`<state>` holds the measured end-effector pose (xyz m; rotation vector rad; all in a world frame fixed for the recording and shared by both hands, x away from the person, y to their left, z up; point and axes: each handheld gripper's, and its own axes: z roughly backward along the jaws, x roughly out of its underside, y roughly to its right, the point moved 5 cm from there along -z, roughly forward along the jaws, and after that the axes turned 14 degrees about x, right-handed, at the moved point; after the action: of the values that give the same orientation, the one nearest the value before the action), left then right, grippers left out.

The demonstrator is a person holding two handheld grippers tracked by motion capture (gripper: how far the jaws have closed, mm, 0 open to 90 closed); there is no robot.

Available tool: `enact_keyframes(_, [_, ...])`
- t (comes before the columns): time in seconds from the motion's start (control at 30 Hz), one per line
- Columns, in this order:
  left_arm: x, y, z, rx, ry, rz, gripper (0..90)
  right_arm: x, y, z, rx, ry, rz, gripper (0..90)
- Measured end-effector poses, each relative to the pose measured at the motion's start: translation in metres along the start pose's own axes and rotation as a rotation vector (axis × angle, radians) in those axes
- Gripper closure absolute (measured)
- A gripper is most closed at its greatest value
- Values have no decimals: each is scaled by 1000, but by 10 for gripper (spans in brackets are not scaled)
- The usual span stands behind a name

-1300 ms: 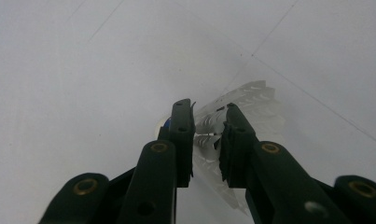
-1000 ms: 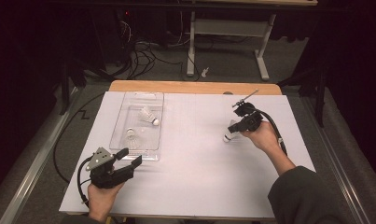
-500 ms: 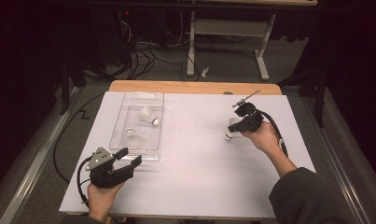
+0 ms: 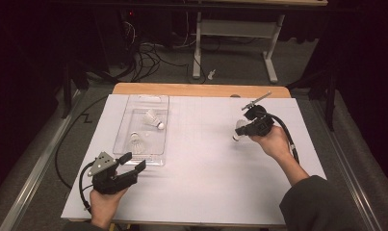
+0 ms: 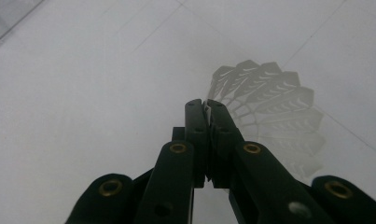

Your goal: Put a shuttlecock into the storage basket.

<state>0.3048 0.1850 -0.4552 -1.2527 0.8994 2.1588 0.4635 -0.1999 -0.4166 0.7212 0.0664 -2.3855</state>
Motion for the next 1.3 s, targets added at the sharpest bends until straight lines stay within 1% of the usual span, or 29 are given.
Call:
enact_keyframes(0.07, [0,0,0,0,0,1,373,0,-2,4,-4,12,0,891])
enact_keyframes(0.13, [0,0,0,0,1,2,373,0,-4,7,-7,25,14,891])
enact_keyframes(0.27, [0,0,0,-1,1,4,374,0,-7,14,-17,49,14,891])
enact_keyframes(0.37, [0,0,0,-1,0,5,374,1,-8,18,-16,66,15,891])
enact_keyframes(0.6, [0,0,-1,-1,-1,6,373,9,-8,26,-20,88,10,892])
enact_keyframes(0.87, [0,0,-1,-2,-3,2,373,16,-9,37,-28,141,4,892])
enact_keyframes(1.27, [0,2,-2,7,-5,-1,373,29,-20,52,-58,216,10,892])
enact_keyframes(1.3, [0,2,-2,6,-10,-6,372,30,-21,52,-62,218,8,892])
